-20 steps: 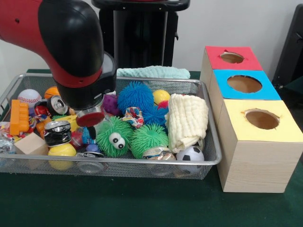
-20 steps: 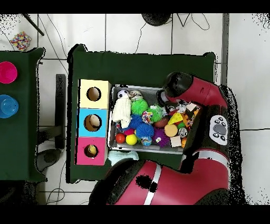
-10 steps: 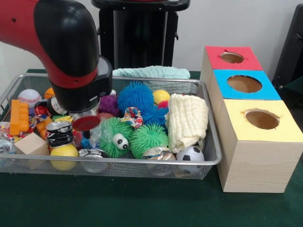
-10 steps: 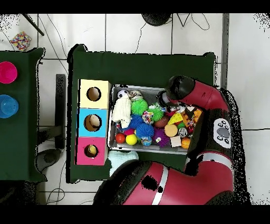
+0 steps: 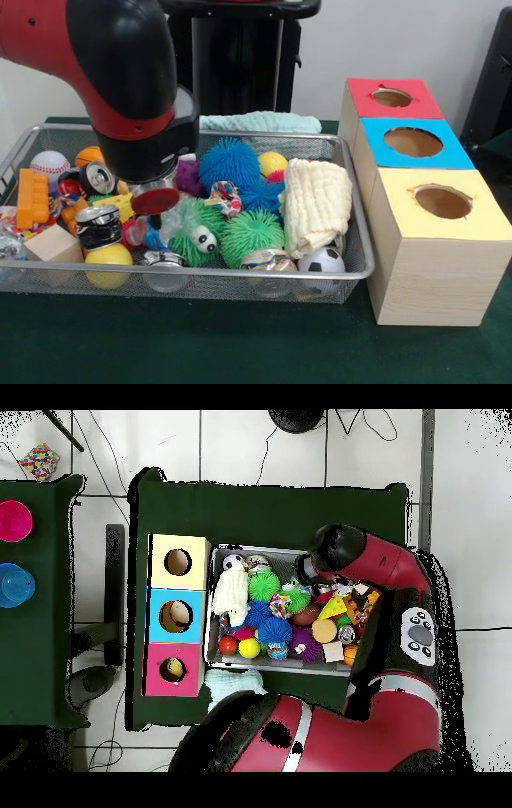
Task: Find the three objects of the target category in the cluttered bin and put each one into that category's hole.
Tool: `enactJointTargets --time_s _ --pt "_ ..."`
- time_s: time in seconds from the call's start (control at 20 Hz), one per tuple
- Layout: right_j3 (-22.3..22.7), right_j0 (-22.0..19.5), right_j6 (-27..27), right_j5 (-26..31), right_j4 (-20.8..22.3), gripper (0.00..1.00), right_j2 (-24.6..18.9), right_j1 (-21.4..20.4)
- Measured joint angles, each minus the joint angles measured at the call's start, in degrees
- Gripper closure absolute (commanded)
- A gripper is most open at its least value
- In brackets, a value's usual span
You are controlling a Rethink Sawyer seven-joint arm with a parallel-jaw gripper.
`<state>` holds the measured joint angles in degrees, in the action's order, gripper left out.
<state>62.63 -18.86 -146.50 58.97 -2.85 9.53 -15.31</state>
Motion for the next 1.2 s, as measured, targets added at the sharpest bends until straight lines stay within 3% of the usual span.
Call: enactJointTargets --time_s 0.65,0.9,1.2 --pt "-7.15 4.46 -0.01 19.92 -0.2 1.0 1.03 -0.71" --pt "-10.59 5.21 -0.09 24.5 -0.55 1.0 1.89 -0.71" --pt "-12.0 5.35 -0.64 28.15 -5.04 1.0 2.0 -1.31"
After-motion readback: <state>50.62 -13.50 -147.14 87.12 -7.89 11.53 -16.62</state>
